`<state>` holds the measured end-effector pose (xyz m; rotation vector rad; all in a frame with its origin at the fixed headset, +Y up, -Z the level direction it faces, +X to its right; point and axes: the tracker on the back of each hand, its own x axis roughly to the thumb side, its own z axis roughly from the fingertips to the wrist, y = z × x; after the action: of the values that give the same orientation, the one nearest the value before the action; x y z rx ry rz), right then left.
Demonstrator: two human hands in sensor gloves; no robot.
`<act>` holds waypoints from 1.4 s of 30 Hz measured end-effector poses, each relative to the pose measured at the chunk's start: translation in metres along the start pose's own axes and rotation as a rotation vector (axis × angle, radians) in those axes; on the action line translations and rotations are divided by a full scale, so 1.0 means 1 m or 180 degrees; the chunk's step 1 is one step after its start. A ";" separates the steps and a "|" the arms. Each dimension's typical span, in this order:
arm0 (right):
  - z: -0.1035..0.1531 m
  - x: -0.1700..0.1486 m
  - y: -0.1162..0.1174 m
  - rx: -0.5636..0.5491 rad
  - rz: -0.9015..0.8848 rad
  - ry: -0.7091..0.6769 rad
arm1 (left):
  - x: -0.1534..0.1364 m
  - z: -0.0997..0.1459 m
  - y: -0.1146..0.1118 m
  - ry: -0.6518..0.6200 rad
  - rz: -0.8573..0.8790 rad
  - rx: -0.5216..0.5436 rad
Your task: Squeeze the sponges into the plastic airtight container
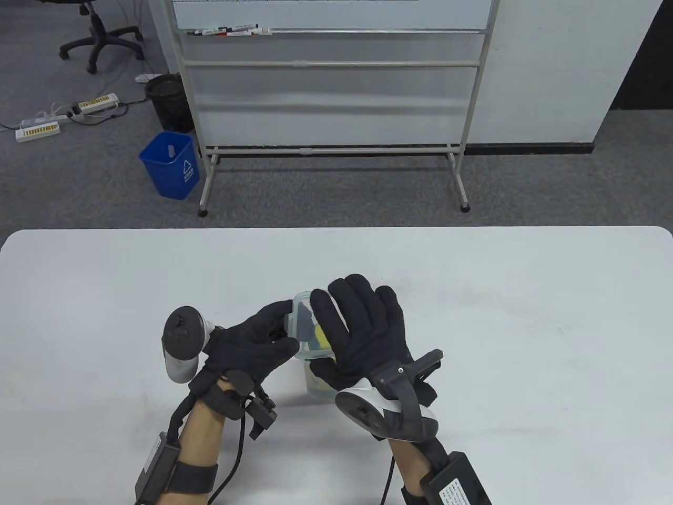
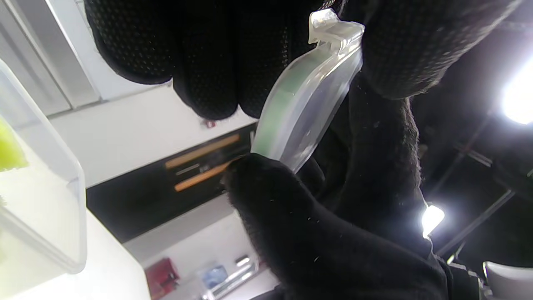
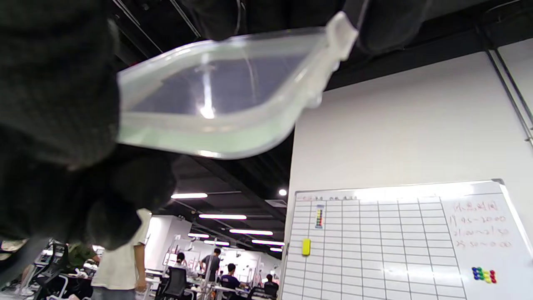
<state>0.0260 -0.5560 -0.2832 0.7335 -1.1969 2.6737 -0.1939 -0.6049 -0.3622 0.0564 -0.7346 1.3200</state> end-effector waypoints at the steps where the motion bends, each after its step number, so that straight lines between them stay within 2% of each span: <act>1: 0.000 0.002 0.003 -0.0017 -0.0012 -0.0017 | -0.002 0.000 0.001 0.0058 0.0004 0.0076; 6: 0.001 0.000 0.009 0.0117 0.0080 -0.0012 | -0.011 0.001 -0.001 0.0164 0.0132 0.0220; 8: 0.000 -0.010 0.008 0.0373 -0.0209 0.0047 | -0.016 0.001 -0.002 0.0198 0.0232 0.0329; 9: 0.000 -0.013 0.007 0.0378 -0.0326 0.0087 | -0.018 0.002 -0.002 0.0218 0.0273 0.0355; 10: 0.000 -0.025 0.003 0.0333 -0.0685 0.0257 | -0.020 0.002 -0.001 0.0215 0.0322 0.0362; 11: 0.001 -0.029 0.002 0.0289 -0.0785 0.0363 | -0.021 0.002 -0.001 0.0221 0.0344 0.0372; 13: 0.005 -0.051 0.000 0.0060 -0.1207 0.0986 | -0.024 0.003 0.000 0.0241 0.0428 0.0403; 15: 0.011 -0.074 0.007 0.0346 -0.1732 0.1602 | -0.026 0.002 -0.002 0.0250 0.0485 0.0387; 18: 0.018 -0.091 0.025 0.0887 -0.2744 0.1892 | -0.029 0.001 -0.007 0.0290 0.0537 0.0382; 19: 0.020 -0.095 0.031 0.0938 -0.3130 0.1973 | -0.030 0.001 -0.009 0.0310 0.0539 0.0374; 22: 0.023 -0.100 0.041 0.0984 -0.3735 0.2227 | -0.031 0.001 -0.012 0.0413 0.0468 0.0388; 25: 0.024 -0.103 0.044 0.0930 -0.3481 0.2314 | -0.030 0.002 -0.011 0.0603 0.0225 0.0502; 29: 0.026 -0.100 0.049 0.0695 -0.2923 0.2511 | -0.023 0.007 -0.005 0.0810 -0.0786 0.0845; 32: 0.026 -0.096 0.057 0.0668 -0.2455 0.2550 | -0.023 0.008 -0.001 0.1003 -0.1392 0.0916; 35: 0.027 -0.093 0.068 0.0795 -0.2133 0.2554 | -0.031 0.010 -0.001 0.1210 -0.1411 0.1010; 42: 0.032 -0.094 0.091 0.0887 -0.2099 0.2650 | -0.052 0.012 -0.002 0.1524 -0.1508 0.1127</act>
<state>0.0933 -0.6331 -0.3704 -0.0268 -0.2972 2.1803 -0.2007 -0.6553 -0.3791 0.1801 -0.0623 0.9381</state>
